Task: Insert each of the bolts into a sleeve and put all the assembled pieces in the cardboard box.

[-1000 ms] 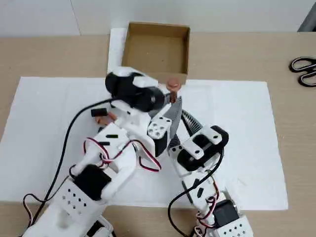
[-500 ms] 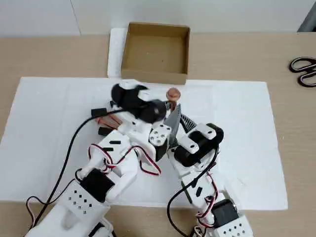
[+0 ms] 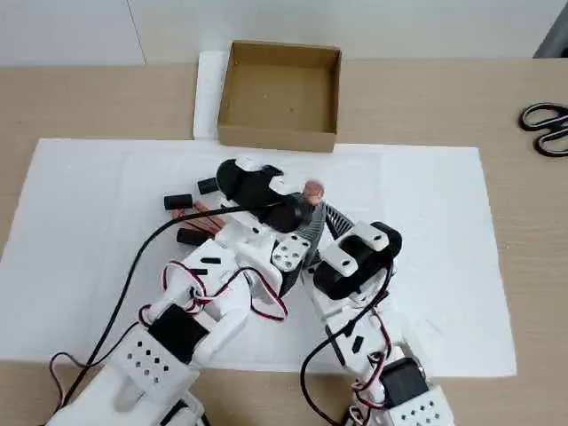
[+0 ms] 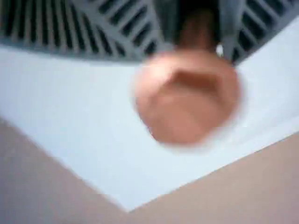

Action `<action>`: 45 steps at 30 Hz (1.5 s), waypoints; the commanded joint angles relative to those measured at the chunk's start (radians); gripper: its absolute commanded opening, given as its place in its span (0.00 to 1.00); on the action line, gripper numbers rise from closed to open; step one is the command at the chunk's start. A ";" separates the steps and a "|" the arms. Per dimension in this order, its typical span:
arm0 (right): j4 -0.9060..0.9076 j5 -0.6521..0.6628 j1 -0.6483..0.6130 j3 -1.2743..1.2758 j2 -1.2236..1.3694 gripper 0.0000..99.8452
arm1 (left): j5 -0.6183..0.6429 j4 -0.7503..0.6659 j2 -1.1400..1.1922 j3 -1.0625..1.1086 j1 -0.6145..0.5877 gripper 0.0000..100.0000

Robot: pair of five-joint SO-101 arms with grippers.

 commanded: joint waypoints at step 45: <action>-0.162 0.020 0.171 -1.507 1.837 0.00 | 0.003 0.416 -0.845 0.380 -0.916 0.01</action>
